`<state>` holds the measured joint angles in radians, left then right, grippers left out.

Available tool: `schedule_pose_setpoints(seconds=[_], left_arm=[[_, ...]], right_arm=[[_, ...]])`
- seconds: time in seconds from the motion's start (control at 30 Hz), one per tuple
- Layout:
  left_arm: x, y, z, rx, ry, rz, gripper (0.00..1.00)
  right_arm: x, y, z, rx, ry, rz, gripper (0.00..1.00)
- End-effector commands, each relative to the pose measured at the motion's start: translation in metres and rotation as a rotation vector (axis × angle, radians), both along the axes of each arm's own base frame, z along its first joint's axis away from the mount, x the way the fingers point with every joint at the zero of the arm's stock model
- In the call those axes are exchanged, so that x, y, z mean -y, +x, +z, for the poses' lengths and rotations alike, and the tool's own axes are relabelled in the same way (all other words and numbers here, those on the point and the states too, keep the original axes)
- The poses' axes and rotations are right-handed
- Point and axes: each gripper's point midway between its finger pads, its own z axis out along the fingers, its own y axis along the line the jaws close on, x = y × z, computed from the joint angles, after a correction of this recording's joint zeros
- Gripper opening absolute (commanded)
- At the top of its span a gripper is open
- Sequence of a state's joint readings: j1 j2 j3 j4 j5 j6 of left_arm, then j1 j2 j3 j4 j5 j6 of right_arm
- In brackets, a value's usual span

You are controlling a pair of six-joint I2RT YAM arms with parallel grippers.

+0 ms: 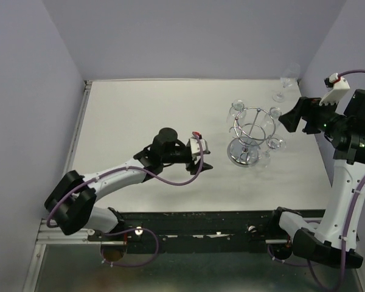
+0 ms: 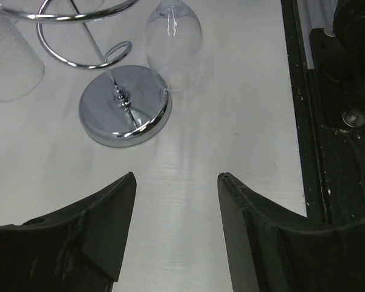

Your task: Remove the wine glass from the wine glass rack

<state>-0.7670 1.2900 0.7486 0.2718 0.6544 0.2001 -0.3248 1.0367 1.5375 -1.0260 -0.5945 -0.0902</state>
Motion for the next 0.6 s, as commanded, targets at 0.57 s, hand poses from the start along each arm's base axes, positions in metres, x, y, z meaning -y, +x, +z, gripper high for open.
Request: schedule_pose_setpoints(seconds=[0.57], left_arm=[[0.18,0.0,0.043,0.131,-0.314,0.064,0.62]], right_arm=[[0.014,0.009,0.019,0.009,0.057,-0.139,1.0]])
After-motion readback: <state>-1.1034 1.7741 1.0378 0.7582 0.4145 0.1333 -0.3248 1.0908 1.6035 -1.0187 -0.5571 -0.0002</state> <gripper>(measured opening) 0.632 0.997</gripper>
